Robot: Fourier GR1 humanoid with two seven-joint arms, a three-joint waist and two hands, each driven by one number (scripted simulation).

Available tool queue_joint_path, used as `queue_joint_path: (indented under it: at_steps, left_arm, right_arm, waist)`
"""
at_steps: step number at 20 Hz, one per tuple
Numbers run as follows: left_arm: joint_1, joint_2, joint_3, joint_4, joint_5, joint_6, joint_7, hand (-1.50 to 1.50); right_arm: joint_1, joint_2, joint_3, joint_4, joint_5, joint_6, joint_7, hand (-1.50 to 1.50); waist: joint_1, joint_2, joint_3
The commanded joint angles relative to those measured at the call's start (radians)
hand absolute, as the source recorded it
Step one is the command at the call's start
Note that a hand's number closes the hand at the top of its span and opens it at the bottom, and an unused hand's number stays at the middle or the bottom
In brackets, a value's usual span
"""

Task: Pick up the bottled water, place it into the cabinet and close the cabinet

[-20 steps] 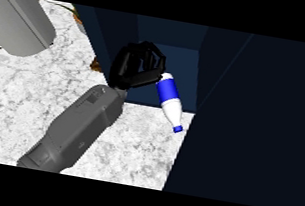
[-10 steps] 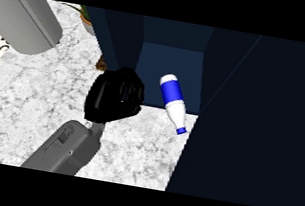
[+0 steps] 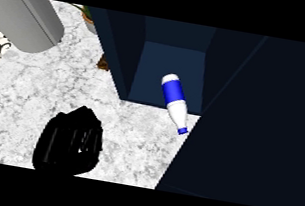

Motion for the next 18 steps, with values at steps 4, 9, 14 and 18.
queue_joint_path:
  at_steps: [4, 9, 14, 18]
  left_arm:
    - [0.275, 0.132, 0.017, -0.258, 0.026, -0.042, -0.03, 1.5]
    - [0.372, 0.205, 0.086, -0.366, 0.066, -0.064, -0.018, 1.5]
    - [0.522, 0.25, 0.116, -0.442, 0.083, -0.13, -0.085, 1.5]
    - [0.634, 0.278, 0.146, -0.52, 0.103, -0.17, -0.107, 1.5]
  right_arm:
    - [-0.113, 0.103, 0.142, -0.06, 0.033, 0.029, 0.158, 1.5]
    - [-0.199, 0.18, 0.112, -0.078, 0.042, -0.004, 0.255, 1.5]
    - [-0.374, 0.354, 0.118, 0.087, 0.12, -0.032, 0.331, 1.5]
    - [-0.555, 0.49, -0.026, 0.154, 0.105, -0.022, 0.495, 1.5]
  waist:
    - [-0.002, 0.001, -0.002]
    - [-0.011, 0.001, -0.003]
    - [-0.002, 0.0, -0.003]
    - [-0.005, 0.004, -0.002]
